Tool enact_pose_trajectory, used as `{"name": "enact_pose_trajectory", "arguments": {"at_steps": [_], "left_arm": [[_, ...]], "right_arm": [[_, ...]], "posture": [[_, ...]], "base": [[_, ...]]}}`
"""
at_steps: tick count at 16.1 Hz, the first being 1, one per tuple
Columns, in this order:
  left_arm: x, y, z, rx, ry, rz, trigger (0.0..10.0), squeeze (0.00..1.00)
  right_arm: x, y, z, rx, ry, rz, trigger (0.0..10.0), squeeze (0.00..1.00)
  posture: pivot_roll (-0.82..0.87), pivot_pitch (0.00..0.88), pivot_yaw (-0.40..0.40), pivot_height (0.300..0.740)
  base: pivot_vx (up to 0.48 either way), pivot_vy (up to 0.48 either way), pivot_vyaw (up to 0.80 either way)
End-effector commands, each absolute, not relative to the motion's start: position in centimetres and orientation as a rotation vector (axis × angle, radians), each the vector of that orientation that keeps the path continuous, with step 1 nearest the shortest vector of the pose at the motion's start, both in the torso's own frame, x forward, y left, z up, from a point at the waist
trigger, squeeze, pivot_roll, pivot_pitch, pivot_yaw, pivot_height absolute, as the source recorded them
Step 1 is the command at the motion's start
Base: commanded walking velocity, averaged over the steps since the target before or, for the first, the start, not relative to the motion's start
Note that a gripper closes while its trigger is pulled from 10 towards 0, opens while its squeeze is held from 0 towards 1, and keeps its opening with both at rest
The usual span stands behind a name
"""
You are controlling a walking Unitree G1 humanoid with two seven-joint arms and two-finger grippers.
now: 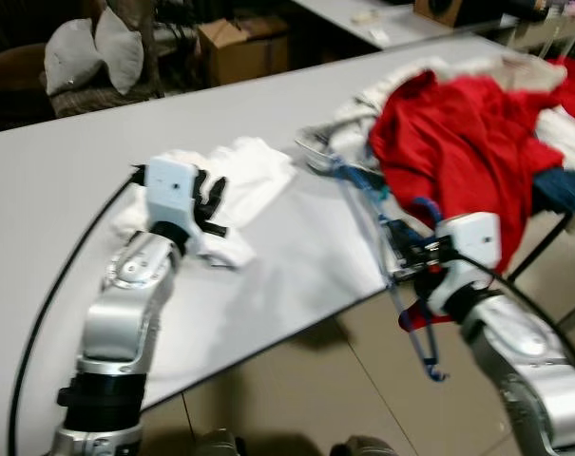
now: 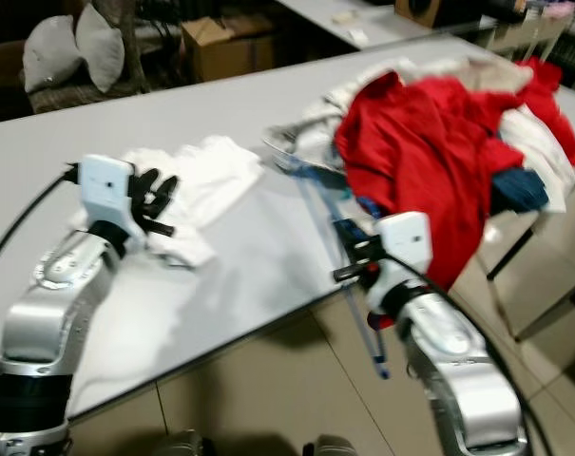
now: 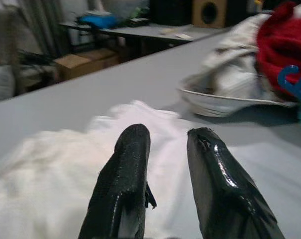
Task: Hang hanger
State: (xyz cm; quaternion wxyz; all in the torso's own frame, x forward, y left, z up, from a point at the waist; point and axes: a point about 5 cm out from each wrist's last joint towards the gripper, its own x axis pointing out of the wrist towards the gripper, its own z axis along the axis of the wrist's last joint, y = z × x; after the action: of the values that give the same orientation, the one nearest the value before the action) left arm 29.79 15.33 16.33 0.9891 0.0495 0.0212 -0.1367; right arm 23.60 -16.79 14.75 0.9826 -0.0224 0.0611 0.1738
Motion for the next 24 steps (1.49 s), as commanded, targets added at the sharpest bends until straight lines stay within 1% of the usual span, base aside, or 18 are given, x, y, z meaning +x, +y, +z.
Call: {"name": "enact_pose_trajectory", "arguments": {"at_steps": [1, 2, 5, 7, 10, 12, 15, 16, 17, 19, 21, 23, 24], "left_arm": [[29.6, 15.7, 16.2, 0.103, 0.038, -0.274, 10.0, 0.0], [29.5, 15.7, 16.2, 0.115, 0.017, -0.278, 10.0, 0.0], [29.4, 16.1, 16.2, 0.103, 0.013, -0.244, 10.0, 0.0], [29.4, 16.5, 16.1, 0.095, 0.016, -0.228, 10.0, 0.0], [29.2, 16.4, 15.8, 0.097, 0.026, -0.237, 10.0, 0.0], [29.1, 16.4, 15.4, 0.095, 0.042, -0.233, 10.0, 0.0], [28.8, 17.0, 14.7, 0.034, 0.076, -0.213, 10.0, 0.0], [28.8, 17.0, 14.5, 0.024, 0.092, -0.235, 10.0, 0.55], [28.8, 17.2, 14.2, 0.066, 0.124, -0.297, 10.0, 1.0], [29.0, 17.8, 14.0, 0.1, 0.157, -0.303, 10.0, 1.0], [29.4, 18.8, 13.3, 0.16, 0.206, -0.299, 10.0, 1.0], [30.0, 19.4, 12.8, 0.211, 0.236, -0.286, 10.0, 1.0], [30.6, 19.9, 12.6, 0.259, 0.273, -0.29, 10.0, 0.86]], "right_arm": [[23.6, -16.9, 15.0, -0.058, 0.111, 0.355, 10.0, 0.0], [23.6, -16.9, 14.9, -0.114, 0.115, 0.387, 10.0, 0.0], [23.3, -16.3, 14.5, -0.136, 0.129, 0.451, 10.0, 0.0], [23.1, -16.2, 14.5, -0.143, 0.128, 0.46, 10.0, 0.0], [23.1, -16.7, 14.5, -0.115, 0.116, 0.422, 10.0, 0.0], [22.9, -17.1, 14.5, -0.136, 0.115, 0.426, 10.0, 0.0], [22.7, -18.1, 14.5, -0.158, 0.116, 0.438, 10.0, 0.0], [22.7, -18.4, 14.6, -0.167, 0.12, 0.451, 10.0, 0.0], [22.4, -18.4, 14.8, -0.197, 0.12, 0.515, 10.0, 0.0], [22.0, -18.4, 15.1, -0.213, 0.129, 0.554, 10.0, 0.0], [21.7, -18.3, 15.0, -0.193, 0.154, 0.592, 10.0, 0.0], [22.0, -18.7, 14.4, -0.24, 0.195, 0.581, 10.0, 0.0], [22.6, -19.8, 14.2, -0.305, 0.243, 0.522, 10.0, 0.0]], "posture": [[-0.09, 0.0, 0.012, 0.74], [-0.09, 0.0, 0.007, 0.74], [-0.08, 0.0, 0.0, 0.74], [-0.08, 0.0, -0.001, 0.74], [-0.09, 0.0, 0.003, 0.74], [-0.1, 0.0, 0.0, 0.74], [-0.1, 0.0, 0.01, 0.74], [-0.11, 0.0, 0.015, 0.74], [-0.12, 0.0, 0.026, 0.74], [-0.12, 0.0, 0.026, 0.74], [-0.12, 0.0, 0.033, 0.74], [-0.11, 0.0, 0.03, 0.74], [-0.11, 0.0, 0.045, 0.74]], "base": [[0.0, 0.0, 0.0], [0.27, 0.0, 0.8], [0.394, 0.0, 0.8], [0.433, 0.0, 0.8], [0.432, 0.0, 0.0], [0.409, 0.0, 0.0], [0.0, 0.0, 0.0], [0.0, 0.0, 0.0], [0.0, 0.0, 0.0], [0.0, 0.0, 0.0], [0.0, 0.0, 0.0], [0.0, 0.0, 0.0], [0.0, 0.0, 0.0]]}}
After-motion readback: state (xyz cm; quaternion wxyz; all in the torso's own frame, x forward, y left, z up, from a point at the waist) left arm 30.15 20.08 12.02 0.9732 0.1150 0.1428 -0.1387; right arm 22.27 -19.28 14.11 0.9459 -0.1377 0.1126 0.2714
